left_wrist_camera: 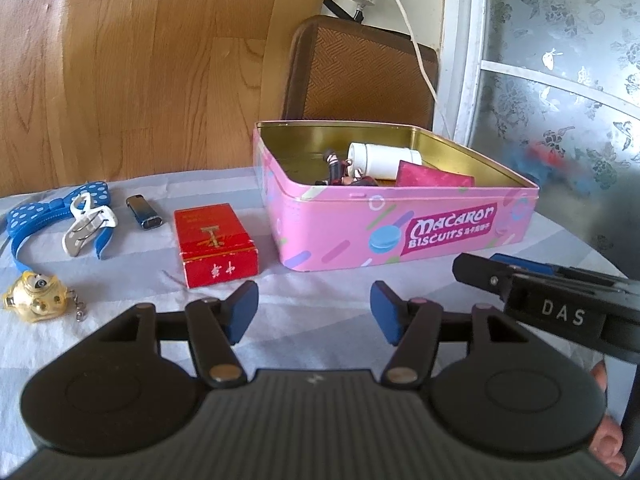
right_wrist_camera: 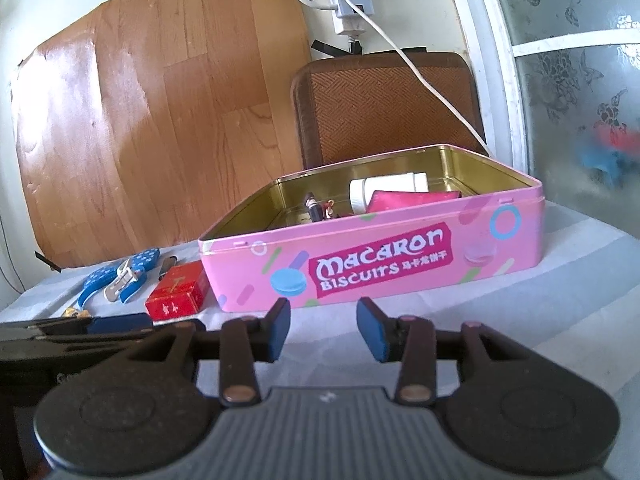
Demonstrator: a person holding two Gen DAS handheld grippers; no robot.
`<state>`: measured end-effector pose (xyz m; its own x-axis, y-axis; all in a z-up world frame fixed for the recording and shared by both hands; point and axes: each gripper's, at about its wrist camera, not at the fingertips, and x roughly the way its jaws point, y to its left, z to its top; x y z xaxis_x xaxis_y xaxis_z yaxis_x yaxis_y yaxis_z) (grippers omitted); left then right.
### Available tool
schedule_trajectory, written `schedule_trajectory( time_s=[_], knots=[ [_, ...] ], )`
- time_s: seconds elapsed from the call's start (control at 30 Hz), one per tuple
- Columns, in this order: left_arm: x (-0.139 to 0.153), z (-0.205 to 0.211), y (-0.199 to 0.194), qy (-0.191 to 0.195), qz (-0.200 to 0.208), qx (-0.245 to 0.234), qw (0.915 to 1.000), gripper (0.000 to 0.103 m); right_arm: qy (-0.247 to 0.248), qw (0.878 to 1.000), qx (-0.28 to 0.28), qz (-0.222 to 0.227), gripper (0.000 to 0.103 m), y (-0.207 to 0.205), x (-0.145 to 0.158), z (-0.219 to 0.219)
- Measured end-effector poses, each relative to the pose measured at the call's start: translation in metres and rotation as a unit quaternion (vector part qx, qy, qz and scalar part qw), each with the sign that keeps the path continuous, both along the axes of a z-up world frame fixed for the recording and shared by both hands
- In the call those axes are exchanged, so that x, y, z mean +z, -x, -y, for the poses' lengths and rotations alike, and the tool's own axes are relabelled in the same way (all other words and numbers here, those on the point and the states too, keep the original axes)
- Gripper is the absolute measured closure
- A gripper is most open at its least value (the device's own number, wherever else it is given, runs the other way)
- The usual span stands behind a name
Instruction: Organize rigid objects
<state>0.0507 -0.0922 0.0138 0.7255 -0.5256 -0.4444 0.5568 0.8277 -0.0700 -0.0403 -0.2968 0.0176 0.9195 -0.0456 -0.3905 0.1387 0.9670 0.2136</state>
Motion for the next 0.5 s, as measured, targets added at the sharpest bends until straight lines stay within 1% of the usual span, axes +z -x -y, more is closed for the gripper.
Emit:
schedule_trajectory(
  time_s=[0.5],
  knots=[
    [-0.0005, 0.0014, 0.0003, -0.007, 0.001, 0.006, 1.0, 0.038, 0.001, 1.0, 0.0, 0.004, 0.062, 0.0014, 0.0004, -0.0017]
  ],
)
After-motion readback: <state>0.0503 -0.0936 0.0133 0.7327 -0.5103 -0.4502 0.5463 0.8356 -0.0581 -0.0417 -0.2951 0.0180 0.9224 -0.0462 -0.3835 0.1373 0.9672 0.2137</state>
